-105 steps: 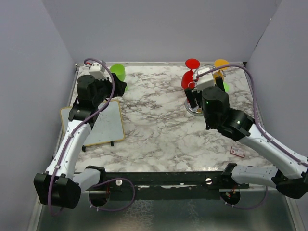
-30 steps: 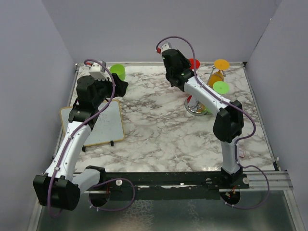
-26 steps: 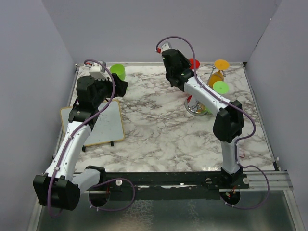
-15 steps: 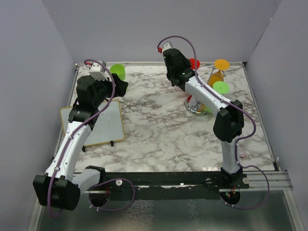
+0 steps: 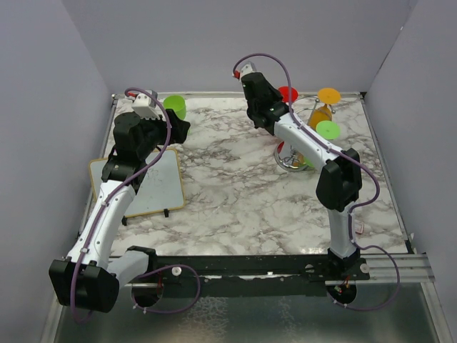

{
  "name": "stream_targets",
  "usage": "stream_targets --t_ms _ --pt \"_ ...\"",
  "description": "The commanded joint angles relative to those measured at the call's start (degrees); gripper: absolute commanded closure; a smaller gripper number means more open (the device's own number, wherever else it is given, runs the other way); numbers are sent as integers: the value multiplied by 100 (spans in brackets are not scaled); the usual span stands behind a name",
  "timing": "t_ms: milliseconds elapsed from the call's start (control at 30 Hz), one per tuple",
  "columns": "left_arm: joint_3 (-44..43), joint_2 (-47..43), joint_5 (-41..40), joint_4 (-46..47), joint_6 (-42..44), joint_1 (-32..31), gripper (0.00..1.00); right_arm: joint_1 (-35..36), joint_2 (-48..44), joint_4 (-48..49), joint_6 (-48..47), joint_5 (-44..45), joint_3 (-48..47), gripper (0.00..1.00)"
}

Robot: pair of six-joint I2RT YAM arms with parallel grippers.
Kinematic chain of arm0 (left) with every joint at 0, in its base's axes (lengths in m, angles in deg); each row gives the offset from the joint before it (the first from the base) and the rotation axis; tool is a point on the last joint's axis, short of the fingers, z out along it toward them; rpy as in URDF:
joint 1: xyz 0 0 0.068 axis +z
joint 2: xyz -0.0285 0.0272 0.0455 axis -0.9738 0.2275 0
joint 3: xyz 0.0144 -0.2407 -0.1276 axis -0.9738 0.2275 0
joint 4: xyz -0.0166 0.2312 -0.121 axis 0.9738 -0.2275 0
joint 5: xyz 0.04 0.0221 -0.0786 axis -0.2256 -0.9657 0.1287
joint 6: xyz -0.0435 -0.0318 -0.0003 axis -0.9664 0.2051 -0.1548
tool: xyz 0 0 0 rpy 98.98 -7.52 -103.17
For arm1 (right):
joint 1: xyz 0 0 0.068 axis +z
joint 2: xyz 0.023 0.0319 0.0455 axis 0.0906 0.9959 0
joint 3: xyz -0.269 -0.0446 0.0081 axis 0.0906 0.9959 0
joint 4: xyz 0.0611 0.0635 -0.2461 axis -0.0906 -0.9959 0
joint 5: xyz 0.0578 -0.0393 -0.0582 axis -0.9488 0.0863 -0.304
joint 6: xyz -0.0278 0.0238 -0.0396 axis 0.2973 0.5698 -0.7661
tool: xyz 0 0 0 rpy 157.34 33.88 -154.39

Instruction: Take the wine glass off the wine glass rack

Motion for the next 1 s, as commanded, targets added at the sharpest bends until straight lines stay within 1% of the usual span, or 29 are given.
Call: stream_targets --t_ms 0,267,433,967 --pt "-5 -129 -36 56 74 -23 21 -45 91 -62 20 39 -199 85" --pt "1 -131 -36 58 65 -19 21 -37 -7 -135 55 -66 -141 95" --pt "0 -133 -31 57 57 -21 21 -36 -20 -112 6 -66 -61 96" --pt "-1 -114 -19 58 48 -22 21 -44 29 92 -85 106 90 72"
